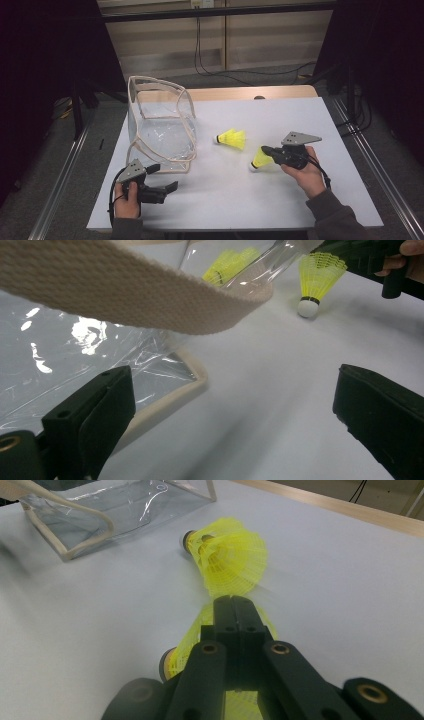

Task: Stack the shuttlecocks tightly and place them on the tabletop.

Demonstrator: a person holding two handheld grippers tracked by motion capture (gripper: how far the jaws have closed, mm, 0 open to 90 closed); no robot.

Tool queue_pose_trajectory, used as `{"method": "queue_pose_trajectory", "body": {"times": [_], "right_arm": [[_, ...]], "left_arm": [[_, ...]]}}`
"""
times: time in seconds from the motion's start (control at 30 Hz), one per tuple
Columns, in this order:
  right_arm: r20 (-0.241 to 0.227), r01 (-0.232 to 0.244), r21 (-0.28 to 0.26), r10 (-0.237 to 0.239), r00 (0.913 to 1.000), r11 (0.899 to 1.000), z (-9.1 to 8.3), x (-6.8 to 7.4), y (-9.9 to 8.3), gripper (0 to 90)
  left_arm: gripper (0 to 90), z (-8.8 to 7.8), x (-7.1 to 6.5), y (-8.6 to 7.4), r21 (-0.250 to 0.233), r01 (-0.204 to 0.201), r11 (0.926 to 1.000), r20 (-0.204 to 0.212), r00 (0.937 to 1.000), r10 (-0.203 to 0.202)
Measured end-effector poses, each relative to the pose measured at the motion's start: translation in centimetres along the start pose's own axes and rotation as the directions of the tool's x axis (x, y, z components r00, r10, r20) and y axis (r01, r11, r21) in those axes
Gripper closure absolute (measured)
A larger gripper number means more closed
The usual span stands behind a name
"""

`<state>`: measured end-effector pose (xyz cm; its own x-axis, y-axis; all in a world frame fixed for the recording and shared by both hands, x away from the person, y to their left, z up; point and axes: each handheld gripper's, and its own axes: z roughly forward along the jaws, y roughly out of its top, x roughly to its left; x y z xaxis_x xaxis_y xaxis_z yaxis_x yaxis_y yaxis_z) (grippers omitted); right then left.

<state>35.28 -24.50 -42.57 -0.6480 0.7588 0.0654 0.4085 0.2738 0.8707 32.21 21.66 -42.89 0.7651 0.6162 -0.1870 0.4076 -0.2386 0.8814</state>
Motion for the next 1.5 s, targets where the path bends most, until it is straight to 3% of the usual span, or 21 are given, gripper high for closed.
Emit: {"method": "queue_pose_trajectory", "body": {"times": [1.5], "right_arm": [[0.018,-0.005,0.008,0.005,0.9998,1.000,-0.7,-0.7,-1.5,90.0]], "left_arm": [[3.6,0.0,0.0,0.0,0.002,-0.003,1.0000,-0.001,1.0000,0.003]]}}
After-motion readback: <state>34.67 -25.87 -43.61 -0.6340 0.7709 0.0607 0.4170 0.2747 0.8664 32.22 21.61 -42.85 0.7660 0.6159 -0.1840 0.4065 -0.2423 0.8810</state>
